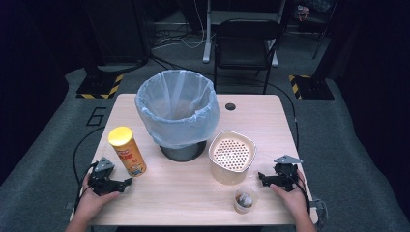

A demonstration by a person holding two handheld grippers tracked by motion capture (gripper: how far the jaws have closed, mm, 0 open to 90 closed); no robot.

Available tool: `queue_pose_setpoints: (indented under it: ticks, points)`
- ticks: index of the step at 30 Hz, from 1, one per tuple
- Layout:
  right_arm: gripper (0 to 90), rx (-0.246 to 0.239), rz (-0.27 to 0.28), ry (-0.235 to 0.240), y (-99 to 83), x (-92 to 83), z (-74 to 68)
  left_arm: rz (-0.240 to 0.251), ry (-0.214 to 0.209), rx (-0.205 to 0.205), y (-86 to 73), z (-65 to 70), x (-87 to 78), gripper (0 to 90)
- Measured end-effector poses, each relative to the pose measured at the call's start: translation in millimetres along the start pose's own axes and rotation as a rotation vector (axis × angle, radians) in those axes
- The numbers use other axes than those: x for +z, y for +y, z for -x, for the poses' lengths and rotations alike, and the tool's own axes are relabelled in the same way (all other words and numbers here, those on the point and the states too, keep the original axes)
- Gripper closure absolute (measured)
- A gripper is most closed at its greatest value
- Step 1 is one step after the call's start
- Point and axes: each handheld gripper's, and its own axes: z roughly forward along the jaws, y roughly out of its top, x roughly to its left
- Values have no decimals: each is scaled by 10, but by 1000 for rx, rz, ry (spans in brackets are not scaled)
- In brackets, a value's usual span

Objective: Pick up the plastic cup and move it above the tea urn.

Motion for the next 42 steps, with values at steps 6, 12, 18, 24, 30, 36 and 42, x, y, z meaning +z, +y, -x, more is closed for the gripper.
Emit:
queue_pose_setpoints:
  ticks: [6, 12, 18, 24, 30, 36, 42]
  points:
    - [0, -15, 8, -1, 6, 16, -1, 15, 9, 8, -7, 20, 16, 3]
    - [8, -16, 9, 7, 14, 19, -4, -2, 25, -3, 0, 31, 5, 5]
    - [33, -27, 18, 14, 8, 9, -7, 16, 45, -20, -9, 50, 15, 5]
    - [130, -24, 19, 26, 6, -15, -17, 11, 47, -29, -11, 43, -9, 33]
    - [321, -51, 14, 34, 18, -100, -14, 10, 52, -33, -13, 46, -11, 33]
    - [357, -37, 38, 83, 89, -305, -87, 10, 53, -34, -18, 48, -16, 33]
    - [359, -63, 78, 125, 196, -513, -260, 11, 55, -37, -19, 51, -15, 33]
